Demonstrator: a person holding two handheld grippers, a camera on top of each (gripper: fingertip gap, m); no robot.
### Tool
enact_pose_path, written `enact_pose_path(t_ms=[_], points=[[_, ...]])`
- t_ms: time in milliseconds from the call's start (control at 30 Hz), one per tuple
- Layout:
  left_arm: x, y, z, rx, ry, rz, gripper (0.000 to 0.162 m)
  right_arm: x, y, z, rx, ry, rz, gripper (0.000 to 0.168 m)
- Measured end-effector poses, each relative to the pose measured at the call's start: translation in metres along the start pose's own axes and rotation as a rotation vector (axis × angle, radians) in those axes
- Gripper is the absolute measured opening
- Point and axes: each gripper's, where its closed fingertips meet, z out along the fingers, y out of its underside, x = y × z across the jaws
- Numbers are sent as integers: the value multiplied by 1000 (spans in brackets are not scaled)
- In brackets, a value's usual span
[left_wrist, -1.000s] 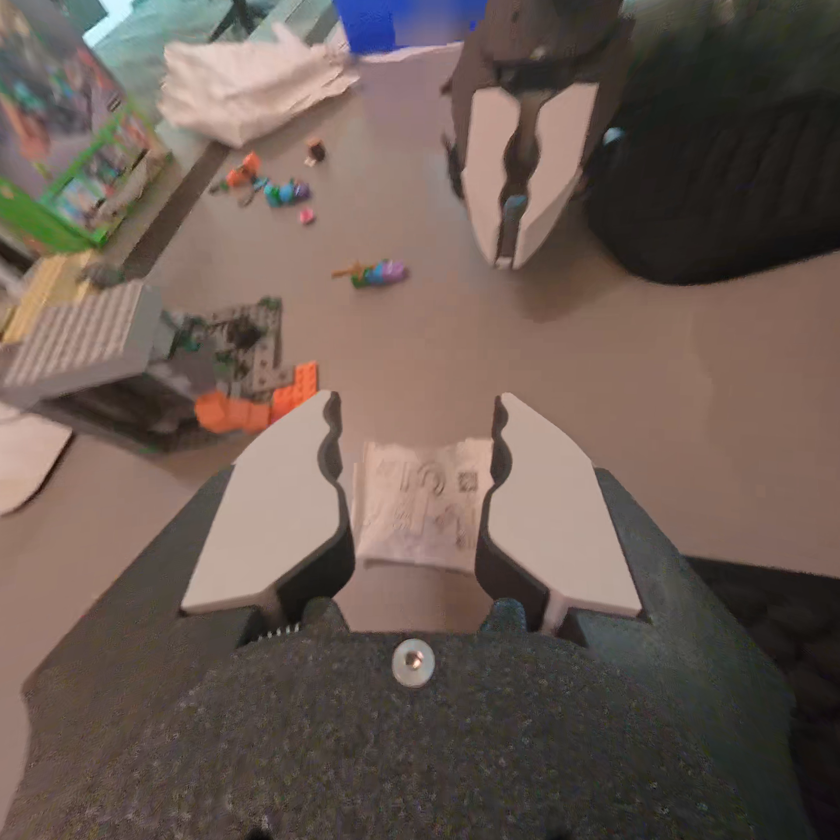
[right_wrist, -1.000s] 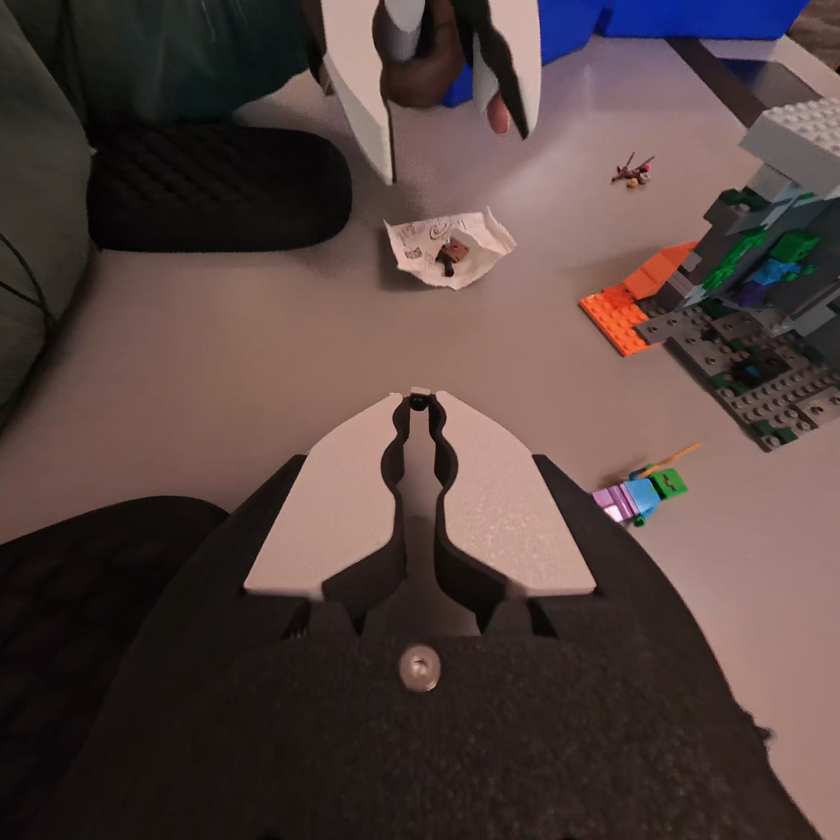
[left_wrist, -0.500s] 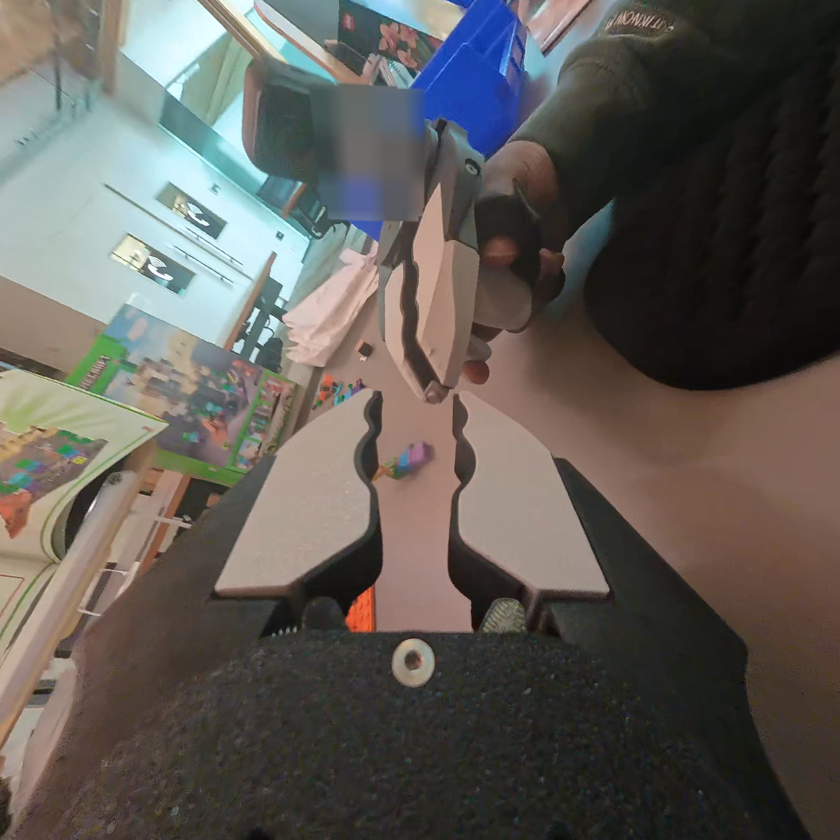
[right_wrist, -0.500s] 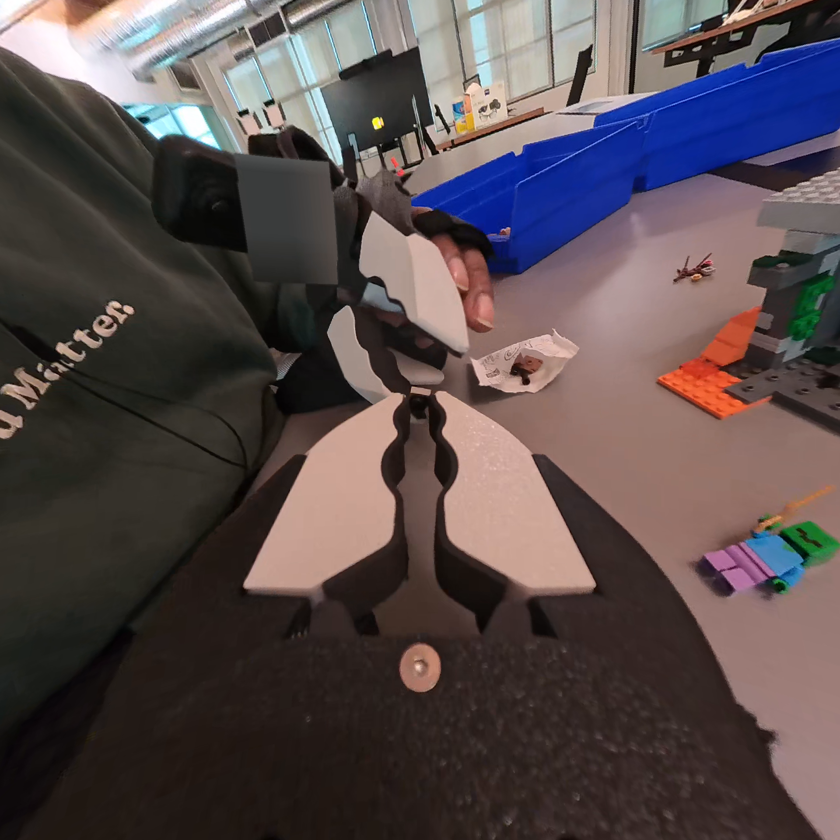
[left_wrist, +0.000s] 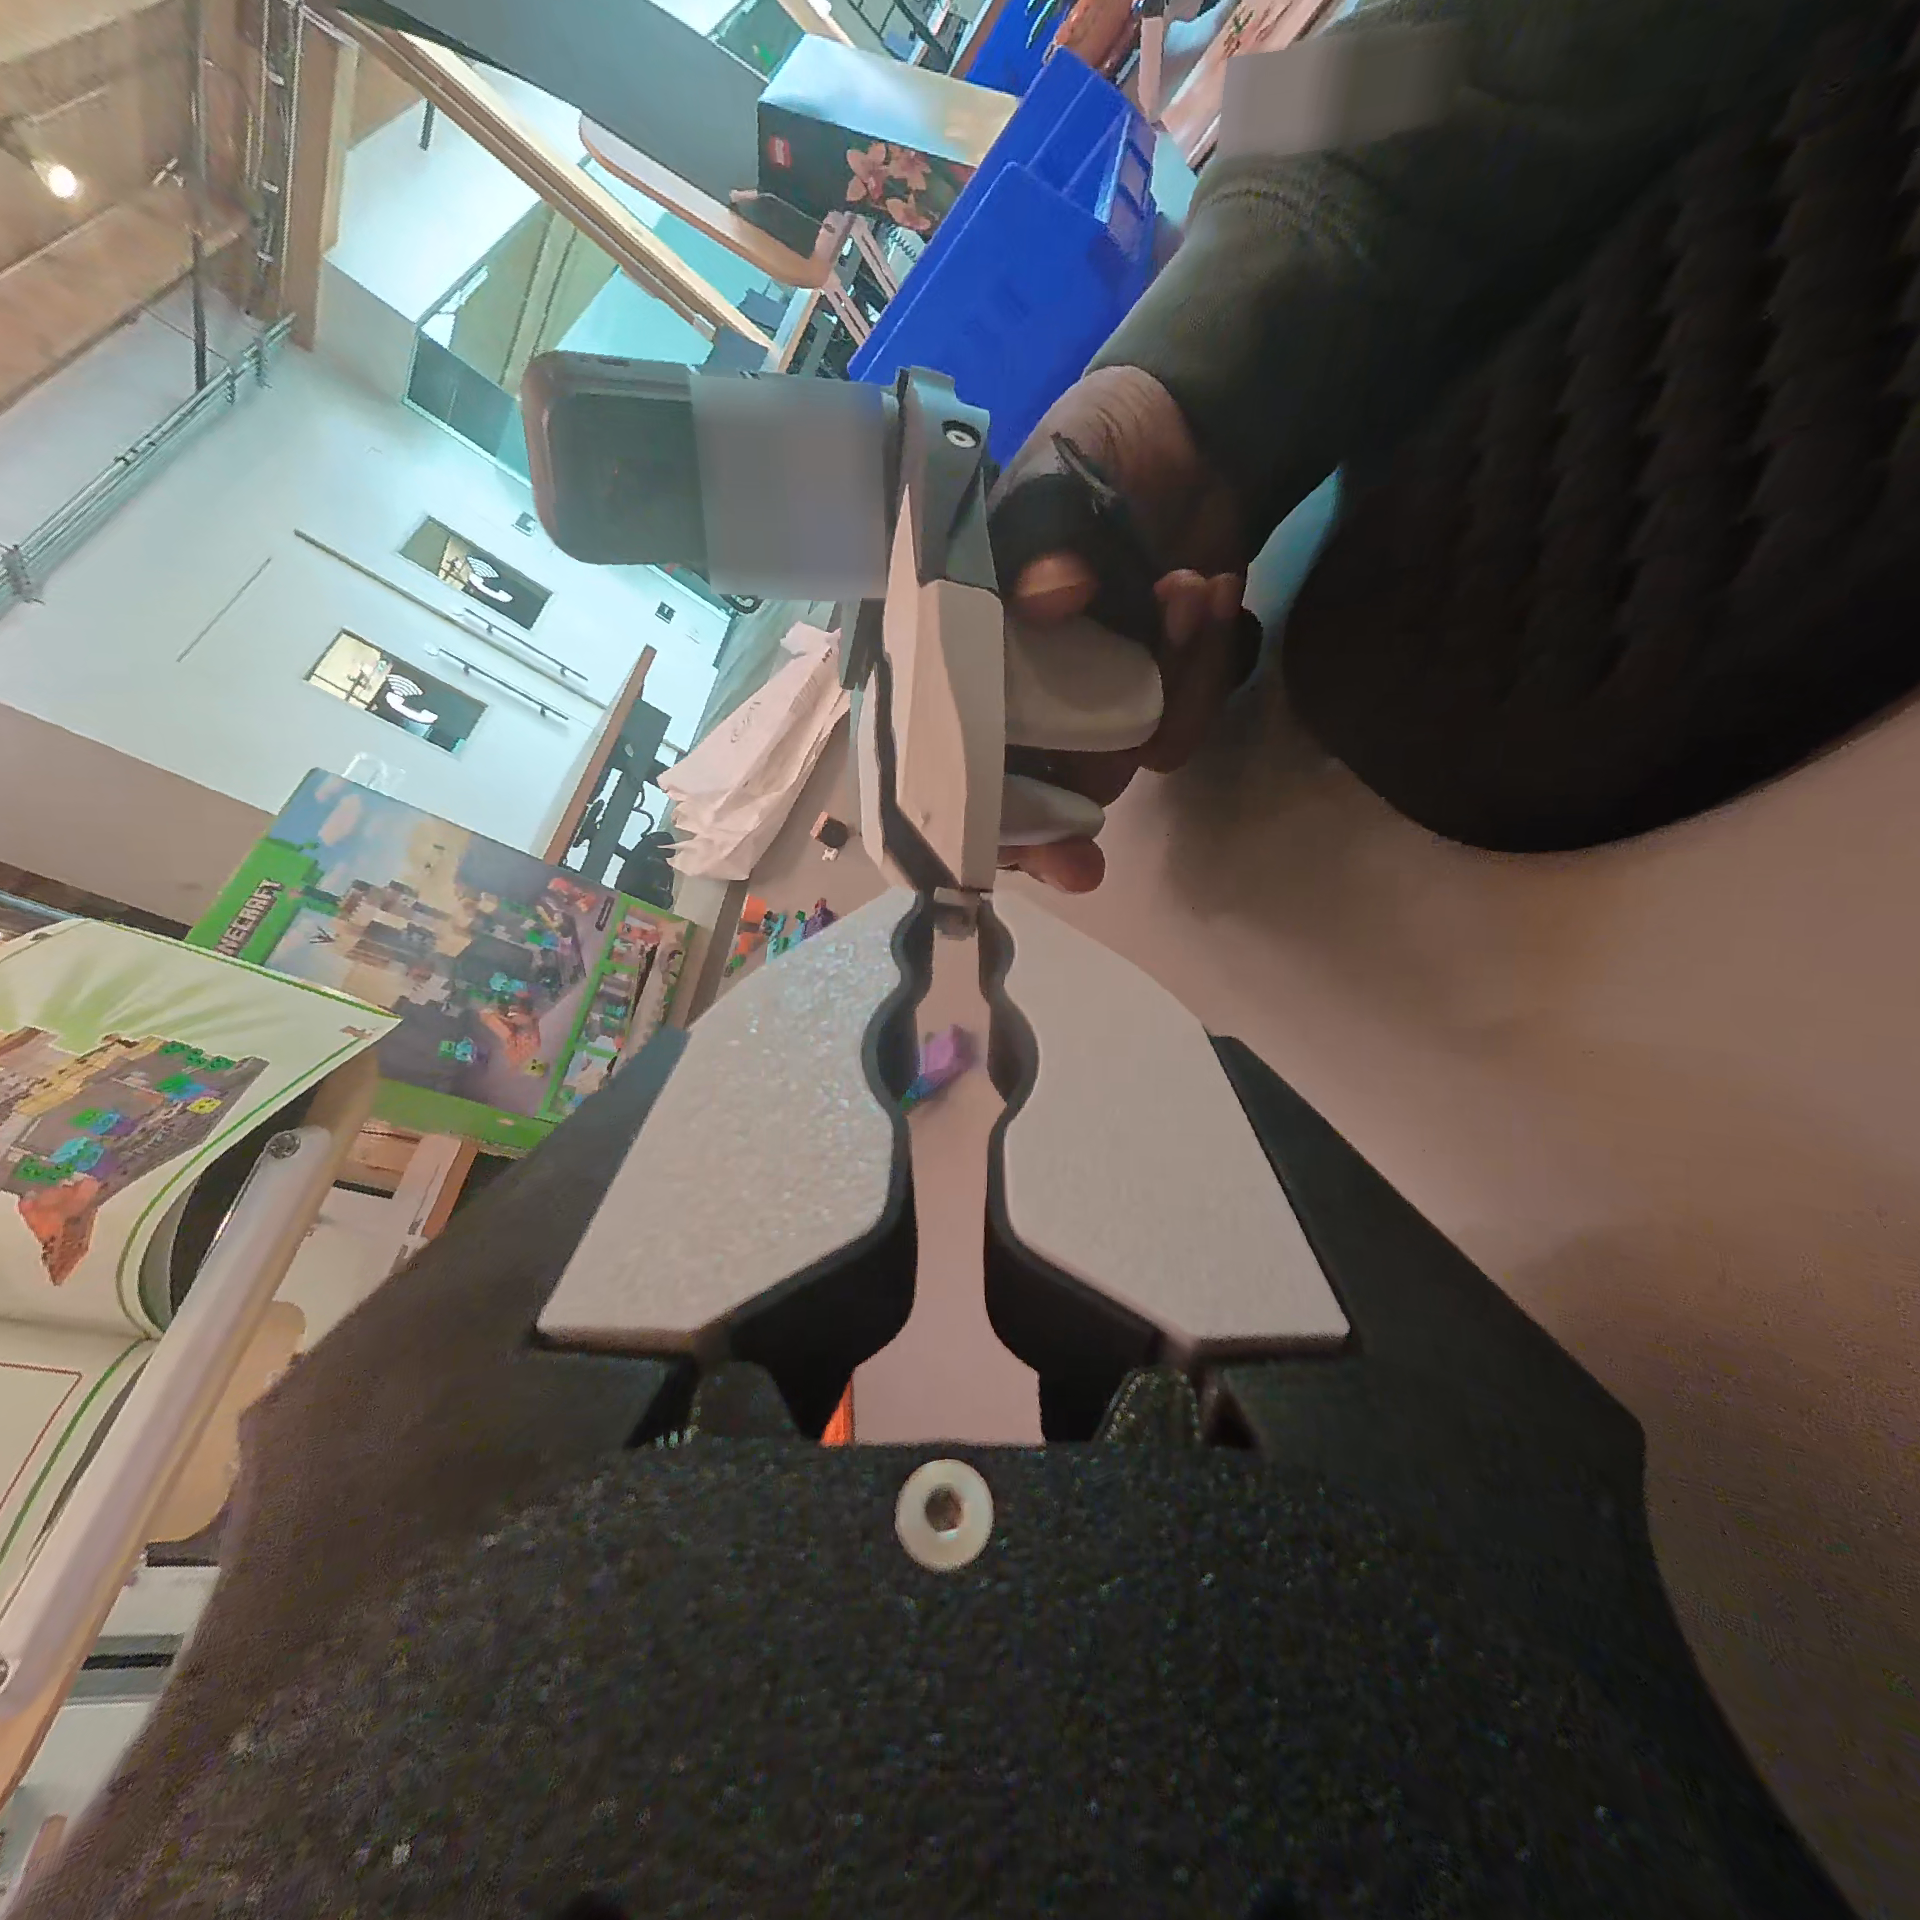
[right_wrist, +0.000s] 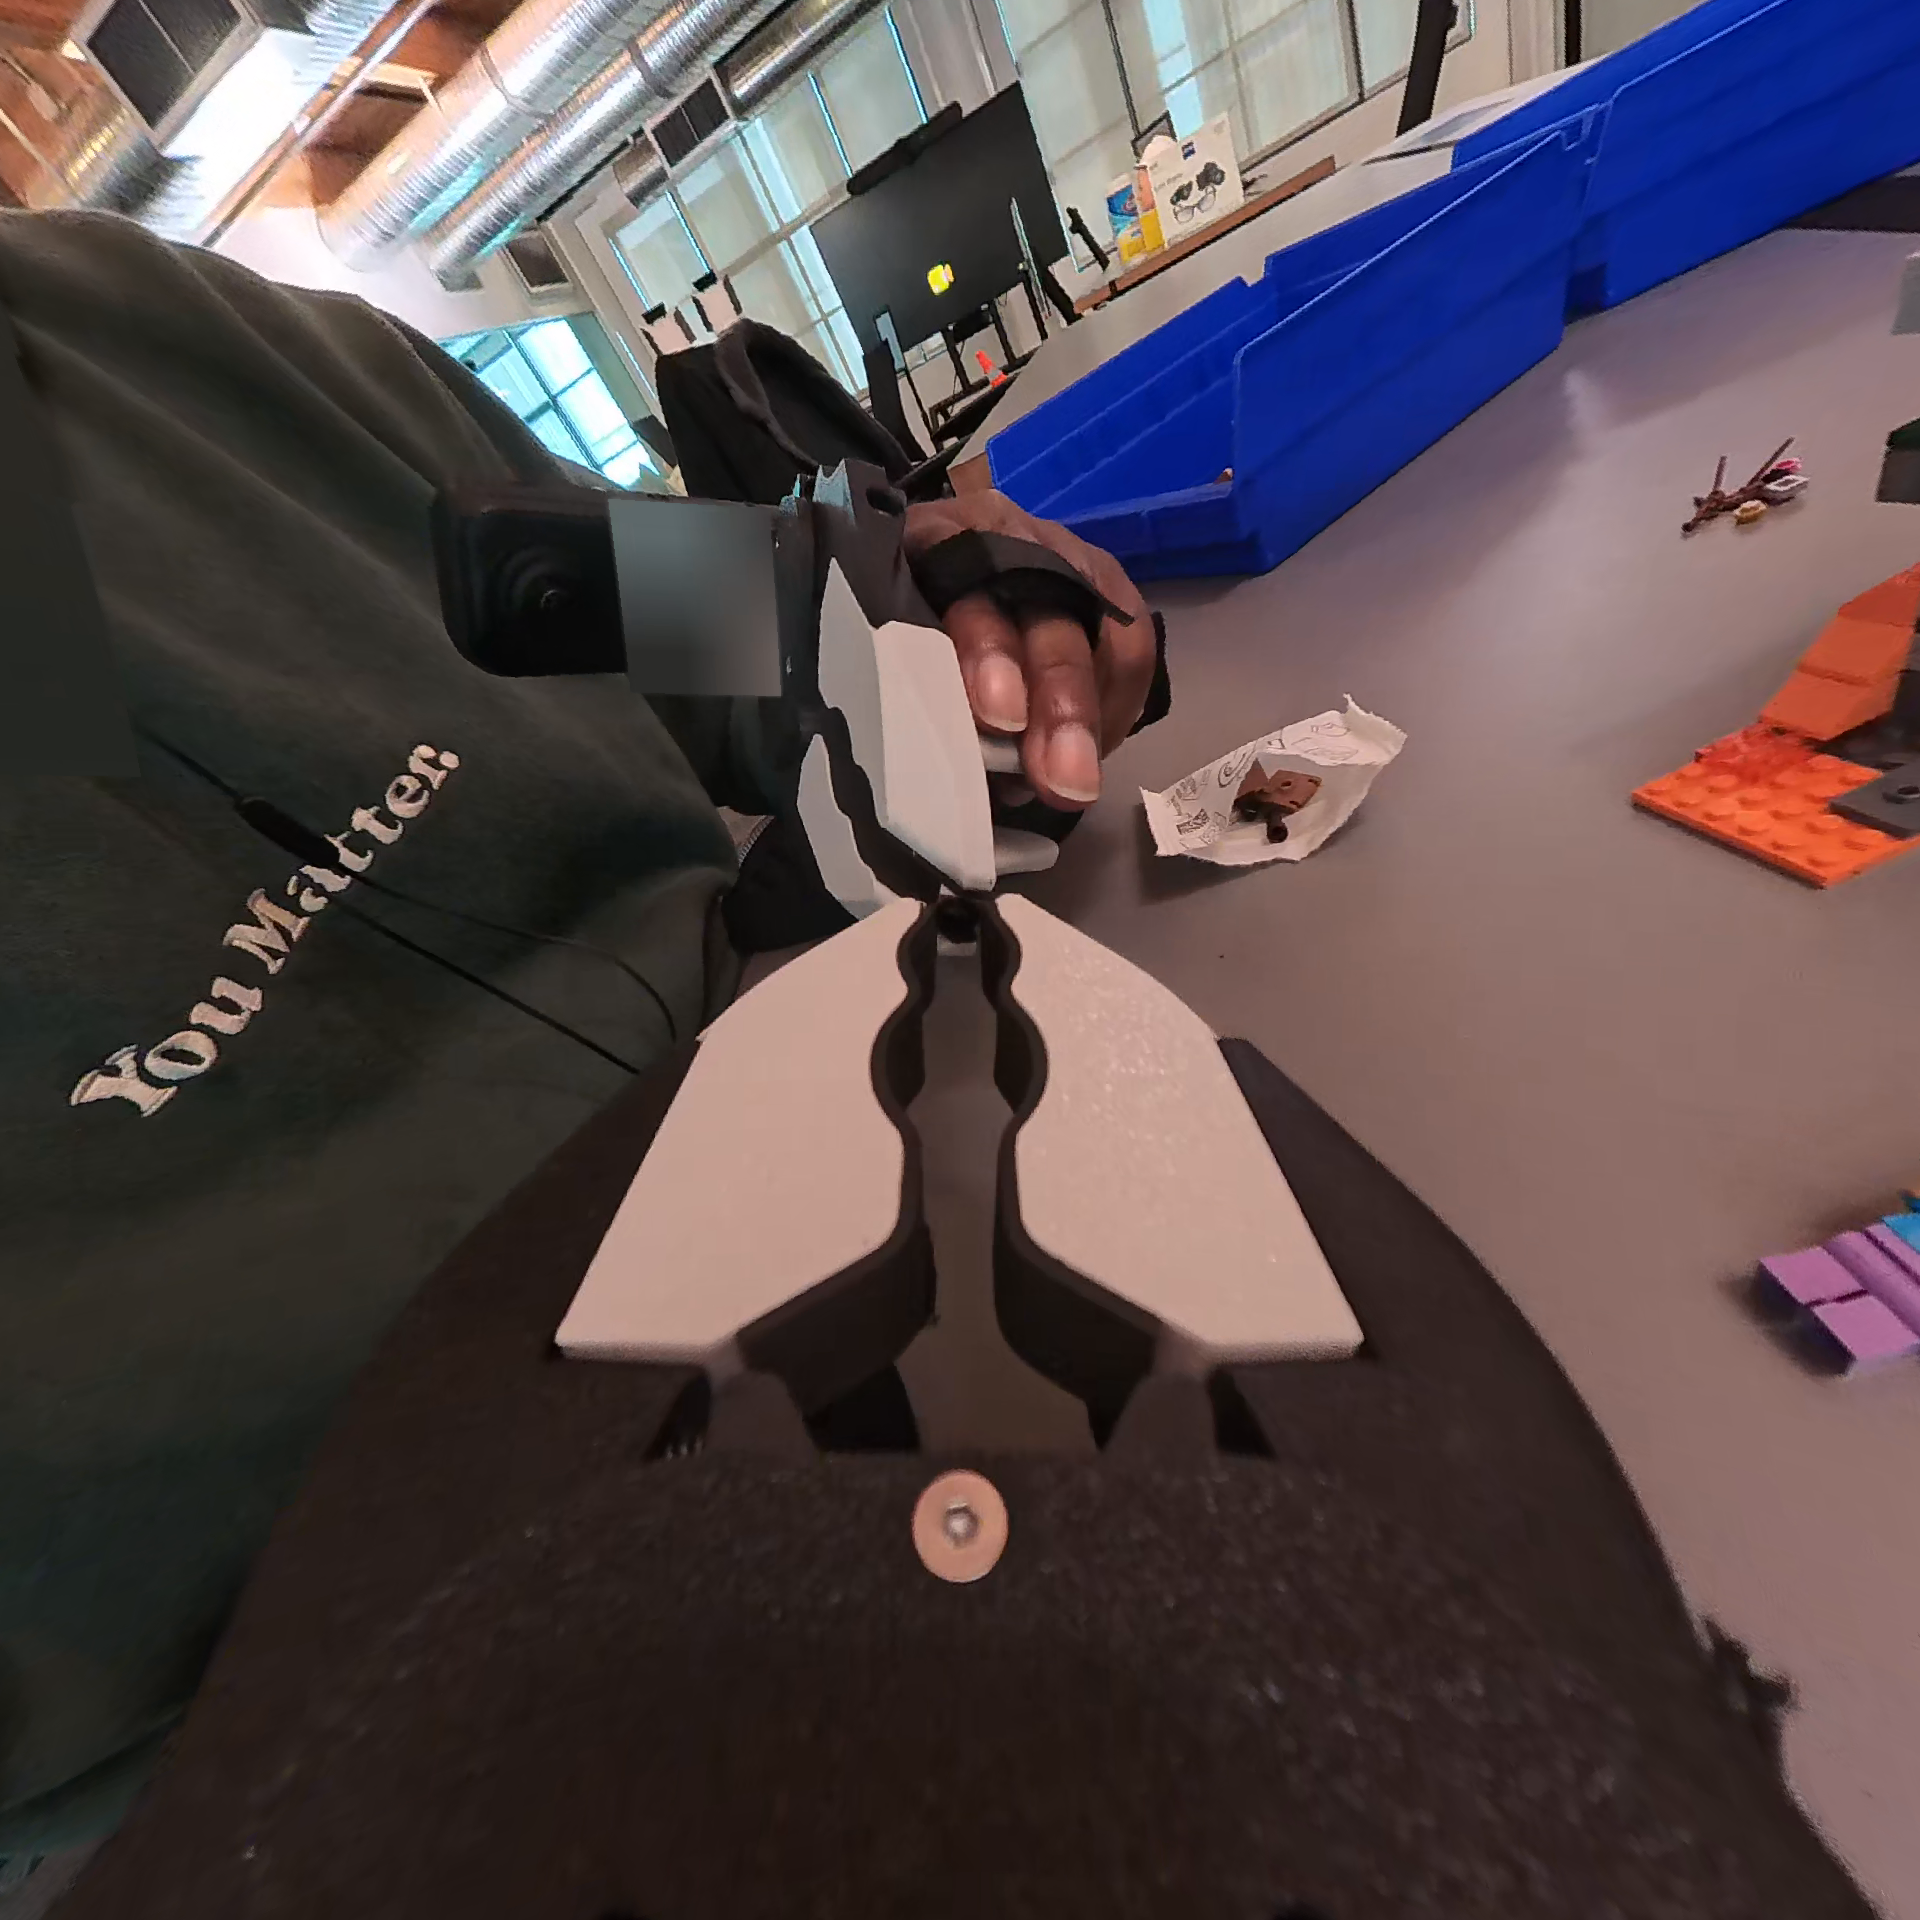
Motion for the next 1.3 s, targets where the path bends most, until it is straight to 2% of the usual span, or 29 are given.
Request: enact_pose_path(t_ms=[133,567,633,733,867,1033,1167,1300], points=[[-2,4,-1,-1,5,-31,8,3,-3,-3,21,6,18,7],[-2,8,-2,-44,-30,41,7,8,-2,2,-7,71,10,4],[-3,10,-3,-52,-23,4,7,10,-6,0,11,97,7,0],[6,9,1,-64,54,-148,7,9,-8,2,19,118,-31,0],[2,12,1,-55,43,-192,7,16,-10,-1,50,145,4,0],[-13,8,-6,5,3,-263,7,15,-10,-3,62,87,58,0],[-14,5,-8,29,0,-248,7,8,-11,4,77,25,108,10],[-12,3,-8,37,-2,-224,7,5,-11,6,84,-5,132,7]])
